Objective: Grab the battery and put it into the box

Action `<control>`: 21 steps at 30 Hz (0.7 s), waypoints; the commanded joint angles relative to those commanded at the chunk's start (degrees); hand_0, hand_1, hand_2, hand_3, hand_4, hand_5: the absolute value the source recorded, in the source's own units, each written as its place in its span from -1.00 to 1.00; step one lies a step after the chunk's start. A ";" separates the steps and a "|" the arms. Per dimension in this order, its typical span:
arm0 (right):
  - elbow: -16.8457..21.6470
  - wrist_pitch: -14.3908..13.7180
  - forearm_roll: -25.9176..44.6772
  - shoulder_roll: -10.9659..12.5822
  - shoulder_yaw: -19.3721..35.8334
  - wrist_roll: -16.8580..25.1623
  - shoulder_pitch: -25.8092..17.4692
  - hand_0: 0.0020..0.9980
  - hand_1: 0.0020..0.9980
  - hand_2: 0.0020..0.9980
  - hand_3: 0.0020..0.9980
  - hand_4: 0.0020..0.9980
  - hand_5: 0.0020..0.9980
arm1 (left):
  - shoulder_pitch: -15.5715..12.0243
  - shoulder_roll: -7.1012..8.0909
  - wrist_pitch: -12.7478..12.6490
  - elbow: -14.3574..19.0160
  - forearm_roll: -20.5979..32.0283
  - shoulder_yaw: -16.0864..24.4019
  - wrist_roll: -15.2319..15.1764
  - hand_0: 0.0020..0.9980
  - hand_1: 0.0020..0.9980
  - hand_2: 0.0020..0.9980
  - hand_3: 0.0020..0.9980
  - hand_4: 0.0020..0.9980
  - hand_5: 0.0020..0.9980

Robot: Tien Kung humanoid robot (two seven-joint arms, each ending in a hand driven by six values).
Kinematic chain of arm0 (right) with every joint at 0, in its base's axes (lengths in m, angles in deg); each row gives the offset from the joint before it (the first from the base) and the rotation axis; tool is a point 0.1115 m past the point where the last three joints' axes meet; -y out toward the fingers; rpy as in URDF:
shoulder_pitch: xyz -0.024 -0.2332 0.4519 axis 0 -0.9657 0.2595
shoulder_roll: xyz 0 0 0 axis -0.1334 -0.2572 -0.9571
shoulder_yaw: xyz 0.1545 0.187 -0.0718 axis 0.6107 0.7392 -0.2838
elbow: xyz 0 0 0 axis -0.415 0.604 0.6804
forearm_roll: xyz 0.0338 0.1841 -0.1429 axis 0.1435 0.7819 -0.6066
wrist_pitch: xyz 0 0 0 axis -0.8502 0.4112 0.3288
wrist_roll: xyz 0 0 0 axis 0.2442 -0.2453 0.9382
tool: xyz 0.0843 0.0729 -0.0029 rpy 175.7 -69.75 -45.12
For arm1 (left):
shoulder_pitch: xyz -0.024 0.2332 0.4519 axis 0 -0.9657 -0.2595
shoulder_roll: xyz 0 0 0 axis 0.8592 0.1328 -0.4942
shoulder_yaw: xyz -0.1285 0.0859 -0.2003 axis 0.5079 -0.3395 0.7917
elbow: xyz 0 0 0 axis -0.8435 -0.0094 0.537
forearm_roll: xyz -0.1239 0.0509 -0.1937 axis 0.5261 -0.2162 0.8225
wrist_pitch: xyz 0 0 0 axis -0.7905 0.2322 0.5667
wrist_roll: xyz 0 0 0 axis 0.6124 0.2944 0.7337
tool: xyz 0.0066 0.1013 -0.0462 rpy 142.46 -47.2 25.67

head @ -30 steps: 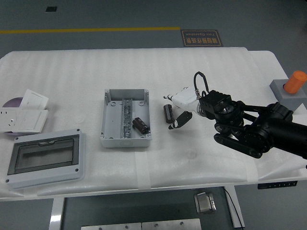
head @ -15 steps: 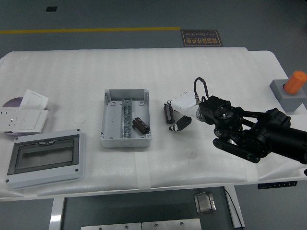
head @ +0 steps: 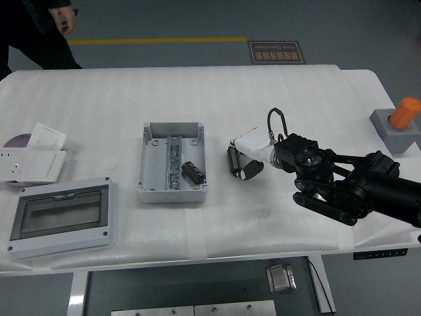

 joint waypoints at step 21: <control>18.88 -7.54 3.08 1.69 11.01 -7.40 -1.18 0.54 0.21 0.21 0.36 0.22 -0.14 | -1.23 -0.64 -0.02 -0.59 2.08 -1.94 -0.01 0.37 0.39 0.04 0.20 0.03 0.14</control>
